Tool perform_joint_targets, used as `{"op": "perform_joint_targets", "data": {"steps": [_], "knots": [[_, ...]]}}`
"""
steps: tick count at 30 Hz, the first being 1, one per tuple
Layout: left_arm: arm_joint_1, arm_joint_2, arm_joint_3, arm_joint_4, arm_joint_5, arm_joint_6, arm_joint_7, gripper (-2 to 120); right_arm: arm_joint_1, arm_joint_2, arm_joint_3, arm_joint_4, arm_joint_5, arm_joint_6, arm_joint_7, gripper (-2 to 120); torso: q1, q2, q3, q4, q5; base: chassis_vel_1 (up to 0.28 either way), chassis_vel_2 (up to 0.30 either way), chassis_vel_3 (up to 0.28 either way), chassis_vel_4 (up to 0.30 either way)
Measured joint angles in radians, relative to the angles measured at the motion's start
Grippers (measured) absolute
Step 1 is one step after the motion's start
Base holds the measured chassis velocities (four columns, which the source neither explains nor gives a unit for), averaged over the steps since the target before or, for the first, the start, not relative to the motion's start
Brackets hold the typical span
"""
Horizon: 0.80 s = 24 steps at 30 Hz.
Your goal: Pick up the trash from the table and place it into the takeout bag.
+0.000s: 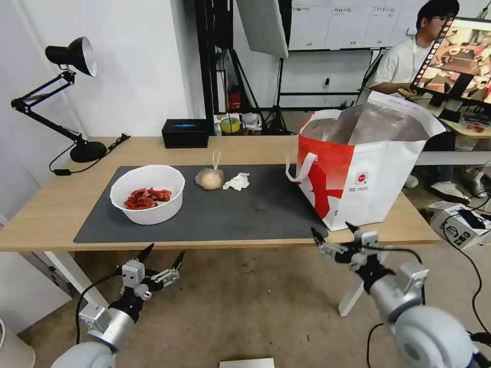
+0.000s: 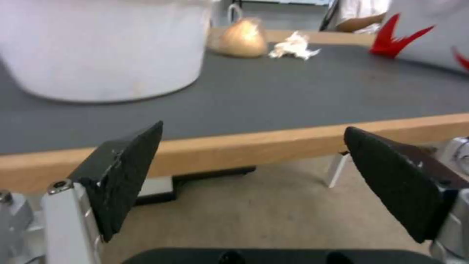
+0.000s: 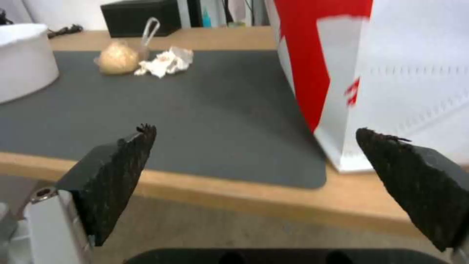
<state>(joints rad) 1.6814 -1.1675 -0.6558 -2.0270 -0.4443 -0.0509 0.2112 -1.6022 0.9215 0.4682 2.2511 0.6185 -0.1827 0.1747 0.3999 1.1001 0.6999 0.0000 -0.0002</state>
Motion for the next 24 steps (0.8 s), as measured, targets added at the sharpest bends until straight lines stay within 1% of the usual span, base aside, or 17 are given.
{"op": "perform_joint_targets", "data": {"steps": [3, 5, 16, 24], "knots": [[0.005, 0.000, -0.015, 0.010, 0.004, 0.000, -0.022, 100, -0.012, 0.017, -0.030, 0.002, -0.022, 0.007, 0.020, 100, 0.000, 0.000, 0.000, 0.0000, 0.0001, 0.000, 0.000, 0.000, 0.000], [0.006, 0.001, -0.019, 0.013, 0.005, 0.000, -0.024, 100, -0.012, 0.019, -0.038, 0.004, -0.026, 0.007, 0.024, 100, 0.000, 0.000, 0.000, 0.0000, 0.0001, 0.000, 0.000, 0.000, 0.000], [0.007, 0.002, -0.023, 0.018, 0.005, 0.000, -0.024, 100, -0.003, 0.034, -0.080, -0.018, -0.039, 0.000, 0.038, 100, 0.000, 0.000, 0.000, 0.0001, 0.0002, 0.000, 0.000, 0.000, 0.000], [0.007, 0.003, -0.021, 0.021, 0.006, 0.001, -0.021, 100, 0.018, 0.031, -0.106, -0.033, -0.037, -0.004, 0.042, 100, 0.000, 0.000, 0.000, 0.0000, 0.0002, 0.000, 0.000, 0.000, 0.000]]}}
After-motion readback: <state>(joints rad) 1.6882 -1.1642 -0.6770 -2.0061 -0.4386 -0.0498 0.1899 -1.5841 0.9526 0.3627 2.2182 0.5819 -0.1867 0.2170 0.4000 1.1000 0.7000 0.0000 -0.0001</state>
